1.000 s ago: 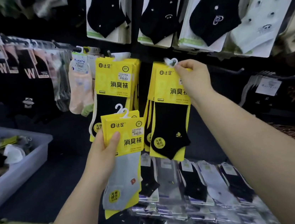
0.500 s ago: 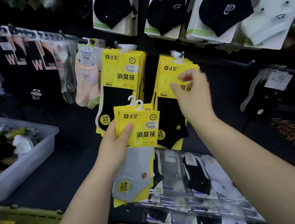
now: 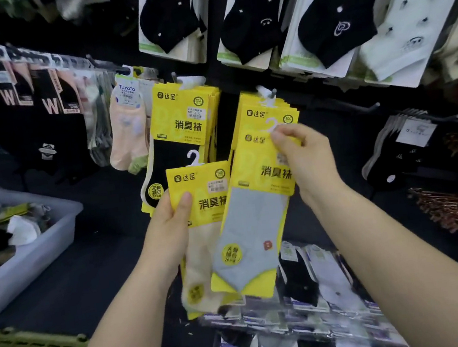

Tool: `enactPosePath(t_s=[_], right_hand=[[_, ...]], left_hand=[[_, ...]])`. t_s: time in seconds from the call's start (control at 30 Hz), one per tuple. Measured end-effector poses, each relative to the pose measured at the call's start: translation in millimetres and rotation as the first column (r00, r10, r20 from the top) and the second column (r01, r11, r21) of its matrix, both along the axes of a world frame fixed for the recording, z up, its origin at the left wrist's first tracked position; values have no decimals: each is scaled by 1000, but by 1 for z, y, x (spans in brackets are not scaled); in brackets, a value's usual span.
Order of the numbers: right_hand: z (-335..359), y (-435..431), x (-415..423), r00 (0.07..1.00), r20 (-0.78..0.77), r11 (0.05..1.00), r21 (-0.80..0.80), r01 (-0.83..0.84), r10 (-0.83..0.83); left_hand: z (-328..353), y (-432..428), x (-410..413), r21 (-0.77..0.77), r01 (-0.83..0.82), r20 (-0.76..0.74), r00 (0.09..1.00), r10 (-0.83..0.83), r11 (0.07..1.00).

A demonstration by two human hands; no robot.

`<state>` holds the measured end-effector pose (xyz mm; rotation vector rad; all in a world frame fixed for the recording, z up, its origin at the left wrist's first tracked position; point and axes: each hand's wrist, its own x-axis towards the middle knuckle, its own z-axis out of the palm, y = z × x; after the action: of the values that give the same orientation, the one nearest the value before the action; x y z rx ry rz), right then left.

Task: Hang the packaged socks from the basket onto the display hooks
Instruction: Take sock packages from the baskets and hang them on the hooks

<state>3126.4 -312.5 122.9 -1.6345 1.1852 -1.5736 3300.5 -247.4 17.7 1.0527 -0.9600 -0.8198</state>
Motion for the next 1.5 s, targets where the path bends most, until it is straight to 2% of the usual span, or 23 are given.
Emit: enactPosePath(t_s=[0.13, 0.3, 0.43, 0.53, 0.6, 0.63, 0.7, 0.77, 0.83, 0.9, 1.03, 1.13, 1.23, 1.43, 1.5], right_hand=[[32, -20, -1, 992, 58, 993, -15, 116, -115], [41, -32, 14, 982, -116, 988, -63, 141, -147], [36, -35, 18, 960, -160, 973, -77, 219, -229], [31, -34, 16, 902, -217, 927, -119, 355, -373], [23, -22, 16, 845, -251, 875, -251, 414, -472], [17, -14, 17, 854, -253, 873, -316, 372, -455], [1, 2, 26, 897, -350, 934, -321, 157, -271], [-13, 15, 38, 879, -477, 991, -121, -61, -4], [-26, 22, 47, 870, -455, 981, 57, -185, 191], [-31, 23, 45, 905, -359, 973, 77, -217, 230], [-12, 13, 21, 989, -130, 997, -36, -74, 69], [11, -1, 3, 998, -5, 992, -110, 55, -56], [28, -14, -3, 991, -8, 985, -110, 130, -132], [39, -32, 9, 959, -197, 976, -117, 181, -202], [36, -34, 13, 950, -212, 972, -98, 212, -228]], left_hand=[[-4, -1, 12, 27, -101, 105, 990, 97, 995], [-5, 0, 15, 14, -86, 112, 990, 83, 996], [-6, 0, 13, 31, -58, 99, 994, 55, 998], [-5, 1, 11, 48, -49, 98, 994, 45, 998], [-4, 2, 12, 51, -58, 123, 991, 51, 997], [-3, 3, 12, 47, -62, 138, 989, 55, 997], [0, 3, 10, 36, -51, 142, 989, 45, 998], [4, 4, 6, 31, -5, 118, 993, 1, 1000], [7, 6, -1, 13, 59, 91, 994, -60, 998], [7, 7, -7, -1, 105, 69, 992, -104, 994], [3, 6, -15, 5, 162, 97, 982, -161, 987], [1, 4, -18, 20, 193, 202, 960, -193, 981], [-1, 4, -21, 49, 227, 247, 941, -232, 973], [-4, 2, -23, 70, 237, 257, 934, -247, 969], [-5, 1, -22, 77, 238, 258, 933, -250, 968]])
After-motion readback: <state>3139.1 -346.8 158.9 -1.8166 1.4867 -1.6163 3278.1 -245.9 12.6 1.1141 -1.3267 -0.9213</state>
